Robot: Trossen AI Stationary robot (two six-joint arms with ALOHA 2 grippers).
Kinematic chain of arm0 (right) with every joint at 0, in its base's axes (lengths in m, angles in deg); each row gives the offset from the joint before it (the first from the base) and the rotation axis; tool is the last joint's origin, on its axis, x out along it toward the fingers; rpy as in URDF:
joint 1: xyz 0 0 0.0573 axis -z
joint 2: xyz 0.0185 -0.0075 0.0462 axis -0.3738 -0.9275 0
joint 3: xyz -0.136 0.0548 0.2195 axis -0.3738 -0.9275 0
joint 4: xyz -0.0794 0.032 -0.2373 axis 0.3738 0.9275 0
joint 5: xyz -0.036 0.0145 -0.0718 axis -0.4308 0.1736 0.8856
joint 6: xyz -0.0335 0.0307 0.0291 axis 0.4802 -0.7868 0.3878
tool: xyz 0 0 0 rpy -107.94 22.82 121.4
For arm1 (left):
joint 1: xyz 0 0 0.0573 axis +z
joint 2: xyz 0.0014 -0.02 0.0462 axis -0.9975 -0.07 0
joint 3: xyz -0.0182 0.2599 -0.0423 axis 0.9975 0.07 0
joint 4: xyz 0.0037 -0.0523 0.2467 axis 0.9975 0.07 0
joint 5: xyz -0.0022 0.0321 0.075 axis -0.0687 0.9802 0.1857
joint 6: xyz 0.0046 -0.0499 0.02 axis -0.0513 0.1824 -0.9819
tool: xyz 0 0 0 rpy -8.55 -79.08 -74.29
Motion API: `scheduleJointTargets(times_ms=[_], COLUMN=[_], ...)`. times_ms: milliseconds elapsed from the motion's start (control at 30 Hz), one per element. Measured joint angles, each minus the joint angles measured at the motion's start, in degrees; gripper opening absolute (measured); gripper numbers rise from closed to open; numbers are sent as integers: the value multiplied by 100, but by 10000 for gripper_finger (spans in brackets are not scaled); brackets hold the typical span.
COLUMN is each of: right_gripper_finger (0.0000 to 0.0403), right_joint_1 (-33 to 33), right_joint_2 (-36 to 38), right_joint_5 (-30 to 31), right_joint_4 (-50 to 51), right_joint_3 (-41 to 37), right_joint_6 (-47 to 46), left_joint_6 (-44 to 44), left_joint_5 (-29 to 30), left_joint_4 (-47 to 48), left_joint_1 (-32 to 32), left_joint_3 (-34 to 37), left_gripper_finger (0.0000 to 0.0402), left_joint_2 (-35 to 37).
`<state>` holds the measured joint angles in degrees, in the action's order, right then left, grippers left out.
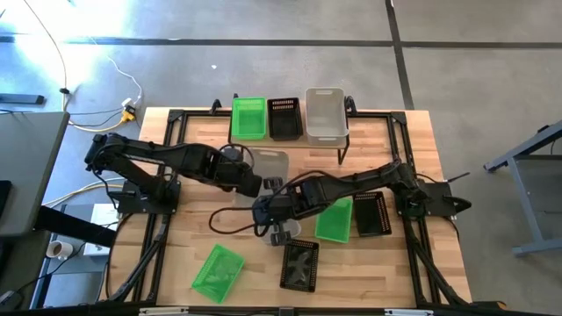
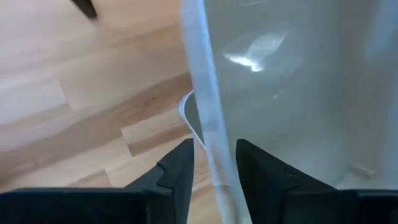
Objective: Stack baskets on shelf by color
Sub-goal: Stack the left gray bin on top of the gray bin on the shelf
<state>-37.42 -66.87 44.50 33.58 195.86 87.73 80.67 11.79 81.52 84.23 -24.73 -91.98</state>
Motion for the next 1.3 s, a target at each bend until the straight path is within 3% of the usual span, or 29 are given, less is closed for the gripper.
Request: scheduleJointTargets(times_ms=[400,600,1067,1300], right_gripper_finger=[2,1,0,0], right_joint_1=[-176,-223,-227,-131], right_joint_2=[0,11,630,1038], right_joint_5=[-63,238,942,1438], right_joint_4=[436,447,555,1158], right_joint_3=[-1,2,54,44], right_joint_6=[-1135,-1368,-1101,-844], left_joint_6=[-1110,-1866,-3207,-3648], left_joint_5=[565,623,637,746], left_joint_4=[-15,-30,-25,-26], left_joint_1=[-4,-5,-96,-96], left_joint_3=[-4,-2,0,0], left_gripper_finger=[113,113,113,113], left_joint_2=[581,993,1591,1610])
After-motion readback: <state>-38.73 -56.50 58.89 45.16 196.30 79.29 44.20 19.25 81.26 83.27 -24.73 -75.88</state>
